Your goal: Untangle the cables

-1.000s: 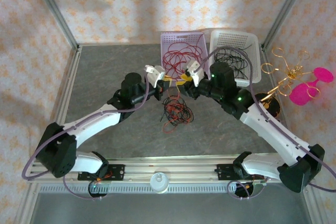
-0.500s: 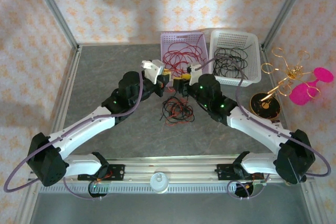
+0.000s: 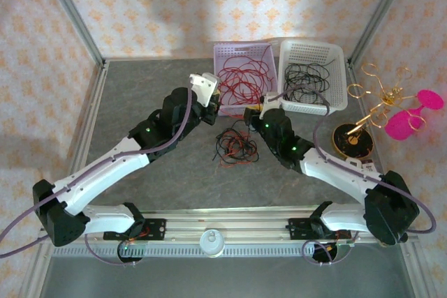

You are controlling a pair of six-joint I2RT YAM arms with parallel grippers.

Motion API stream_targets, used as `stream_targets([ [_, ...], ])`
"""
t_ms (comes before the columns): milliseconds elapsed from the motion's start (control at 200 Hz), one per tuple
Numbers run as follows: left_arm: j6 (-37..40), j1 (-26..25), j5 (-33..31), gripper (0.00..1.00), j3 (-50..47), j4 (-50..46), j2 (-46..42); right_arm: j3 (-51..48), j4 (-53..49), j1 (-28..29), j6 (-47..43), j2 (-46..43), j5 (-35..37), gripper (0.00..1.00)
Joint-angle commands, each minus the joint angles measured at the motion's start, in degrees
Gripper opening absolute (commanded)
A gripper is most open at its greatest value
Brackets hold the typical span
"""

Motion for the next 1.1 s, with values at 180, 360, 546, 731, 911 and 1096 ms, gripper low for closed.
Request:
stream_targets([
  [180, -2.3, 0.1, -1.6, 0.00, 6.9, -7.0, -3.9, -11.4, 9.6, -6.4, 4.9, 2.6, -10.2, 0.05],
  [360, -2.8, 0.1, -1.4, 0.00, 12.9, -9.4, -2.9, -13.4, 12.4, -6.4, 6.3, 6.8, -12.0, 0.05],
  [546, -3.0, 0.1, -5.1, 0.00, 18.3, -13.3, -1.5, -14.5, 12.3, -6.5, 4.5, 6.4, -9.8, 0.17],
  [731, -1.7, 0.2, -6.4, 0.00, 22.3, -18.2, 0.0, -14.2, 8.7, -7.1, 3.5, 5.3, -4.2, 0.47],
  [911, -2.5, 0.2, -4.8, 0.00, 22.7, -19.8, 1.2, -14.6, 1.8, -7.6, 1.4, -2.5, -0.6, 0.51],
  [1096, -3.2, 0.2, -2.1, 0.00, 24.3, -23.2, 3.2, -9.8, -7.7, -7.7, -2.0, -19.0, -10.5, 0.56],
])
